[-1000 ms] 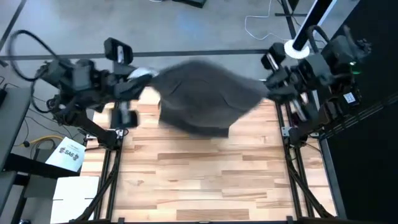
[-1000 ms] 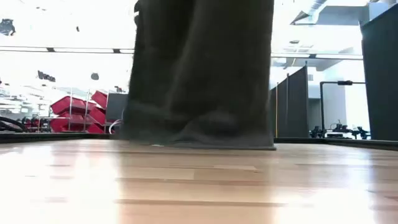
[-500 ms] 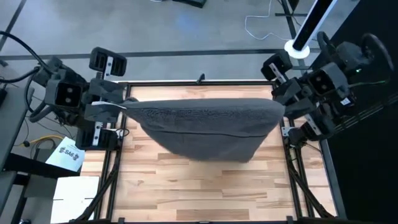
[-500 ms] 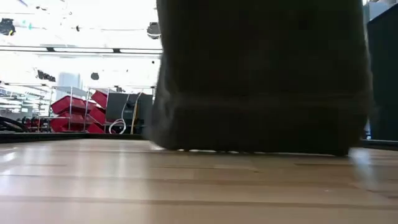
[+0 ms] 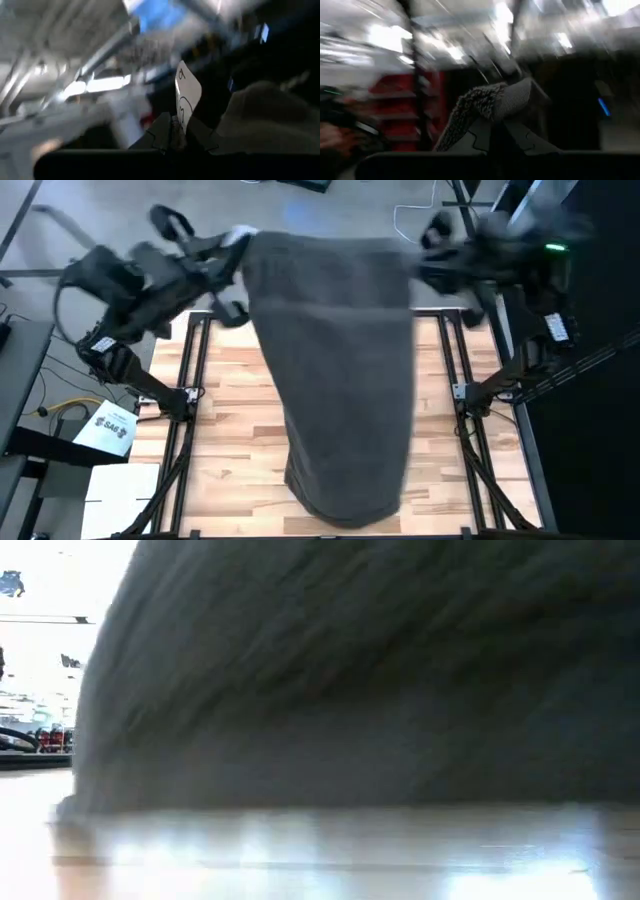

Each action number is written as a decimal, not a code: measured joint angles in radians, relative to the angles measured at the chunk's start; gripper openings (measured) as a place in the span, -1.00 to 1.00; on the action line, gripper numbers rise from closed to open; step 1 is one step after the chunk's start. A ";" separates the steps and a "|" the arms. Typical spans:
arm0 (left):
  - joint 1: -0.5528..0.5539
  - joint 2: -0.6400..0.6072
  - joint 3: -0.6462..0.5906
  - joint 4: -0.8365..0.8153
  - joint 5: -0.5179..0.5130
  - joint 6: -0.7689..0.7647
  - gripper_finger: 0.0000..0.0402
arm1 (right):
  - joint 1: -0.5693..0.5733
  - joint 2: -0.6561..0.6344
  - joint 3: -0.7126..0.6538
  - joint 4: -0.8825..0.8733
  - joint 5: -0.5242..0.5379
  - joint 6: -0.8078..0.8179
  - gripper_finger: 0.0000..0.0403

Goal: Roll towel
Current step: Fold the black towel

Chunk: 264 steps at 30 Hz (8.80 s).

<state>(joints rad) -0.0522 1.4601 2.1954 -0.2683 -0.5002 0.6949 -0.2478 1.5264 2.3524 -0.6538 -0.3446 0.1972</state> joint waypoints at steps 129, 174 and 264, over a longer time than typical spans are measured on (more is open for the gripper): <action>0.660 0.148 -0.500 -0.184 -0.428 0.100 -0.97 | -0.375 0.356 -0.022 -0.640 0.997 -0.454 -0.96; 0.598 0.232 -0.497 -0.995 -0.153 -0.679 -0.97 | -0.312 0.380 -0.255 -0.832 0.611 -0.392 -0.96; 0.007 0.233 -0.953 -0.875 0.444 -0.855 -0.32 | 0.381 0.099 -1.507 0.137 0.216 -0.482 -0.21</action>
<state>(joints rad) -0.0456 1.6928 1.2419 -1.1438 -0.0566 -0.1604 0.1332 1.6257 0.8457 -0.5168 -0.1286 -0.2850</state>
